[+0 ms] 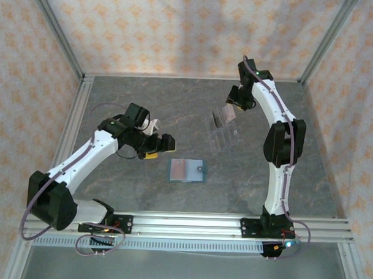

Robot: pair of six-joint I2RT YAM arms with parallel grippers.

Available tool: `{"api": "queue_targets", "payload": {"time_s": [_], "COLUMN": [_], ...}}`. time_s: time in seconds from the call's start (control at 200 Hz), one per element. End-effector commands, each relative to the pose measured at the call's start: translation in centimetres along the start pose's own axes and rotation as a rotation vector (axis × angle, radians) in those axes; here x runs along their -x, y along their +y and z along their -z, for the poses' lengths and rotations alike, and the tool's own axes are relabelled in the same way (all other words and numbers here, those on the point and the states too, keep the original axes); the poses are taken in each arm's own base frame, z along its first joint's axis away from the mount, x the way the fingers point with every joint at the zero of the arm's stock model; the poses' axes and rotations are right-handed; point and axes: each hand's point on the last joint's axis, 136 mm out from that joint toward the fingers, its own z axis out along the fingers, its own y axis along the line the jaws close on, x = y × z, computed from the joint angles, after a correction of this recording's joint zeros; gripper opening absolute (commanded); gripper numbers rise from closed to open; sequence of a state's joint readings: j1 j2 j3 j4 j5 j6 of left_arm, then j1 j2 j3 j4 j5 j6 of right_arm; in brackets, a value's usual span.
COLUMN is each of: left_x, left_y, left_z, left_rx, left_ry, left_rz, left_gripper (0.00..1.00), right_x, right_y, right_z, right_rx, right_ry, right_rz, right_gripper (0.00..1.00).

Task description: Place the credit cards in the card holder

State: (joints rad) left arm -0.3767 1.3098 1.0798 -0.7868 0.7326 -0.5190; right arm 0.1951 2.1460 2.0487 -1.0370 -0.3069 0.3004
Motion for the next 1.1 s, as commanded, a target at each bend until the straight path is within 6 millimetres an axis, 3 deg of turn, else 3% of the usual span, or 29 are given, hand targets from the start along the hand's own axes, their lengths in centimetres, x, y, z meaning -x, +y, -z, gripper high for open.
{"api": "queue_targets", "payload": {"time_s": [0.0,0.375,1.091], "left_x": [0.1,-0.4,-0.4], "left_y": [-0.3,1.5,1.9], "left_z": [0.6,0.8,0.8], "left_rx": [-0.036,0.003,0.009], "left_ry": [-0.030,-0.034,-0.032], "left_rz": [0.028,0.089,0.106], "left_gripper": [0.95,0.96,0.95], "right_x": [-0.3,-2.5,-2.9], "right_y": [0.4,0.3,-0.1], "right_z": [0.5,-1.2,-1.0], "right_rx": [0.022,0.057,0.039], "right_ry": [0.026,0.118,0.136], "right_rz": [0.036,0.052,0.087], "right_gripper": [0.38,0.29,0.11]}}
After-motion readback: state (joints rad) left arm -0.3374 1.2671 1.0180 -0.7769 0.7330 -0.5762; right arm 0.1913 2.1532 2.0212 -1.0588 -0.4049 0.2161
